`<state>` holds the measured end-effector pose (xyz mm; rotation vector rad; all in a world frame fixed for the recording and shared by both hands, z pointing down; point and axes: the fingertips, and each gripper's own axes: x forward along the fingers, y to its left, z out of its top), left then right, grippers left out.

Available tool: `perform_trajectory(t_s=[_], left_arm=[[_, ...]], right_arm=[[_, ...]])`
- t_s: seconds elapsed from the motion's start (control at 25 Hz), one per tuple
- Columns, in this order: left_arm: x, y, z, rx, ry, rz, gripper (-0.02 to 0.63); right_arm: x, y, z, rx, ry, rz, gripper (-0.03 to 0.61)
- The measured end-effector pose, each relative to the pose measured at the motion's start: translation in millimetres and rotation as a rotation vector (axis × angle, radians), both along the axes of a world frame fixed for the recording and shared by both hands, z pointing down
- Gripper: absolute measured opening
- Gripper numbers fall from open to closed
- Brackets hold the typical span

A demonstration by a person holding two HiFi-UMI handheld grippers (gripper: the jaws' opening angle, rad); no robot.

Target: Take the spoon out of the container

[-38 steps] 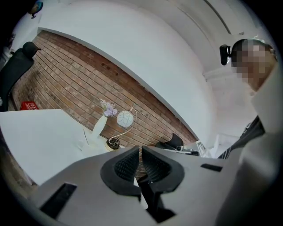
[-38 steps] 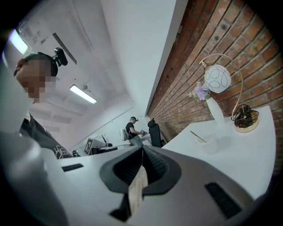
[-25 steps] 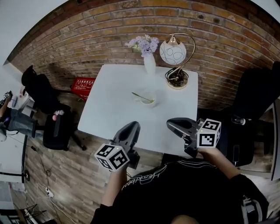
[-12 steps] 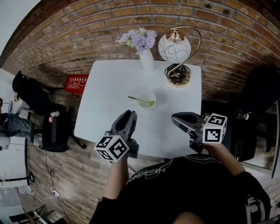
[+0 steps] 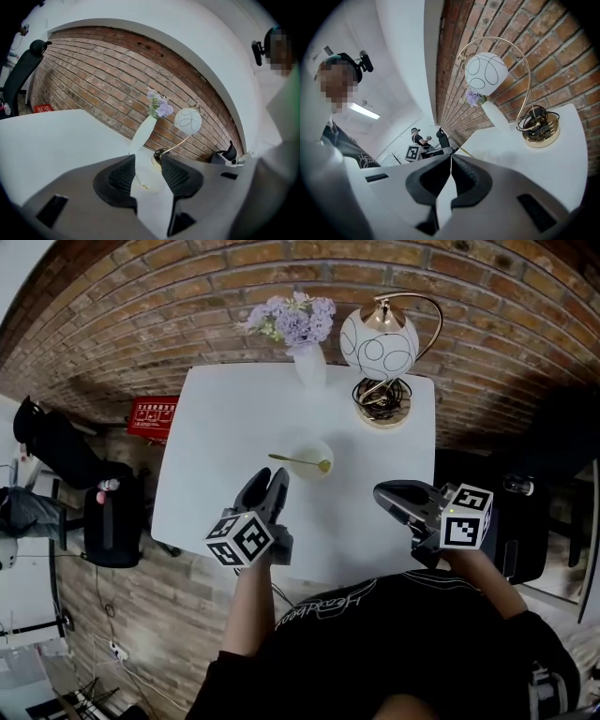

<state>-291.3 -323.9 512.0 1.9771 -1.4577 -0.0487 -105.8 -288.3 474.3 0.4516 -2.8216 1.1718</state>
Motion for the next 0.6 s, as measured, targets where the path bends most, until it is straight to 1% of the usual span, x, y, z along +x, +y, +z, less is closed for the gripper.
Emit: perform_trajectory(t_s=[0.2, 0.6], left_arm=[[-9.1, -23.7, 24.5, -0.036, -0.012, -0.022, 0.151], [-8.9, -42.0, 50.0, -0.086, 0.021, -0.035, 0.149]], right_arm=[[3.1, -14.6, 15.0, -0.028, 0.006, 0.017, -0.003], [3.8, -19.6, 35.3, -0.072, 0.022, 0.023, -0.003]])
